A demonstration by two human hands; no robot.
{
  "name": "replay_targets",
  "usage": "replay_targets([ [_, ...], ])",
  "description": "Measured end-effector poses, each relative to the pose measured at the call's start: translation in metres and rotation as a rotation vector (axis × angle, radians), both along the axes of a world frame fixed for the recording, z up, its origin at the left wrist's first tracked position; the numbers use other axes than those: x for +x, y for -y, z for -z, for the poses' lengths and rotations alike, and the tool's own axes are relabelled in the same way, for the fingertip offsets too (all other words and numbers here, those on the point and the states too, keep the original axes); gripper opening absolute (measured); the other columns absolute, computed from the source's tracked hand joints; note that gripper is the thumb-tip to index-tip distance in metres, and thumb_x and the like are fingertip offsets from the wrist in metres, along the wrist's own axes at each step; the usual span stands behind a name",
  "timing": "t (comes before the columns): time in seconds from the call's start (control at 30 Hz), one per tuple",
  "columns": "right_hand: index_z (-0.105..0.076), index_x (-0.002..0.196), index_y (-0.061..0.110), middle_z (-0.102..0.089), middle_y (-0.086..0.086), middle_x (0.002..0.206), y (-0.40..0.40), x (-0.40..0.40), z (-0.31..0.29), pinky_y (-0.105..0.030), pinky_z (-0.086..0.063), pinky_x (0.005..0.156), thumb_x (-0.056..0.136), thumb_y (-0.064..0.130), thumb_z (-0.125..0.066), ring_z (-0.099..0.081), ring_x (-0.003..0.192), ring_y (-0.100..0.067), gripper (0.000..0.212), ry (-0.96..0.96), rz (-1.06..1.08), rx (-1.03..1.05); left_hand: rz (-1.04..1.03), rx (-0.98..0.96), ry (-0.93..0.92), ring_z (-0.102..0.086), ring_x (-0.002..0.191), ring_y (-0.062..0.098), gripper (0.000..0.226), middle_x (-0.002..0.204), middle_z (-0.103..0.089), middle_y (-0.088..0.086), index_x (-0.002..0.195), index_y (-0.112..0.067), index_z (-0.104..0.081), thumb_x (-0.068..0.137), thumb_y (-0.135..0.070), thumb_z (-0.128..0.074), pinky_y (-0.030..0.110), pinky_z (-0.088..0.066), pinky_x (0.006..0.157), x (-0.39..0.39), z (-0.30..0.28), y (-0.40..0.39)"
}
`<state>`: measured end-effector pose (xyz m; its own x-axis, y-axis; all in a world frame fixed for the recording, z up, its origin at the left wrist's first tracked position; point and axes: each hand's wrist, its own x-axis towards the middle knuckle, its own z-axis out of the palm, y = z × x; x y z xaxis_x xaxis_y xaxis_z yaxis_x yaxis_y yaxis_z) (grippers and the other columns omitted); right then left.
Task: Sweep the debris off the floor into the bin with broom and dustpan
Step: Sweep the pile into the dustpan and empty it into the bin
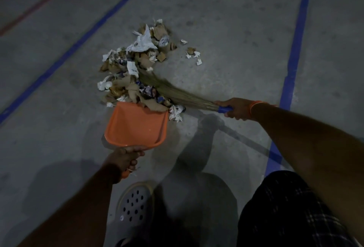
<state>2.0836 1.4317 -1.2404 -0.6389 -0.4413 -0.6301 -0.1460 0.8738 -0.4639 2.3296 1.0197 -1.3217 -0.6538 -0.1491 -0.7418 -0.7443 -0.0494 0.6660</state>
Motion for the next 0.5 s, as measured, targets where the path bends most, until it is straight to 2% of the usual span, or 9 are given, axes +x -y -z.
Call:
replay_targets([
  [0.1, -0.029, 0.147, 0.044, -0.057, -0.012, 0.091, -0.015, 0.008, 0.000, -0.024, -0.045, 0.053, 0.097, 0.017, -0.054, -0.049, 0.068, -0.019, 0.062, 0.010, -0.016, -0.015, 0.015, -0.005, -0.006, -0.039, 0.060, 0.018, 0.025, 0.104, -0.058, 0.012, 0.099, -0.025, -0.080, 0.098, -0.015, -0.058, 0.030, -0.028, 0.059, 0.002, -0.005, 0.000],
  [0.2, -0.031, 0.146, 0.045, -0.056, -0.010, 0.090, -0.029, 0.017, -0.001, -0.022, -0.044, 0.054, 0.098, 0.016, -0.053, -0.048, 0.066, -0.017, 0.060, 0.022, -0.036, -0.016, -0.013, 0.016, -0.039, -0.040, 0.059, 0.017, 0.029, 0.100, -0.058, 0.014, 0.094, -0.022, -0.081, 0.099, -0.008, -0.056, 0.027, -0.033, 0.055, 0.002, -0.013, -0.008],
  [0.3, -0.032, 0.147, 0.041, -0.059, -0.014, 0.103, -0.040, 0.029, -0.002, -0.020, -0.046, 0.060, 0.098, 0.015, -0.052, -0.050, 0.070, -0.015, 0.059, 0.012, -0.091, -0.020, -0.039, 0.026, -0.060, -0.040, 0.058, 0.016, 0.030, 0.098, -0.059, 0.016, 0.095, -0.020, -0.080, 0.100, -0.005, -0.054, 0.026, -0.034, 0.053, 0.002, -0.016, -0.014],
  [0.4, -0.028, 0.143, 0.047, -0.058, -0.001, 0.103, -0.048, 0.040, -0.006, -0.018, -0.046, 0.064, 0.098, 0.016, -0.052, -0.052, 0.074, -0.011, 0.060, -0.013, -0.104, -0.024, -0.038, 0.014, -0.047, -0.037, 0.058, 0.017, 0.024, 0.101, -0.055, 0.013, 0.098, -0.025, -0.080, 0.098, -0.013, -0.059, 0.029, -0.027, 0.060, 0.004, -0.013, -0.014],
  [0.5, -0.030, 0.146, 0.042, -0.057, 0.007, 0.092, -0.056, 0.050, -0.010, -0.019, -0.046, 0.065, 0.098, 0.015, -0.053, -0.050, 0.071, -0.008, 0.060, -0.011, -0.105, -0.053, -0.050, 0.013, -0.053, -0.037, 0.059, 0.017, 0.023, 0.103, -0.055, 0.011, 0.100, -0.027, -0.080, 0.097, -0.014, -0.060, 0.029, -0.027, 0.060, 0.006, -0.013, -0.016],
])
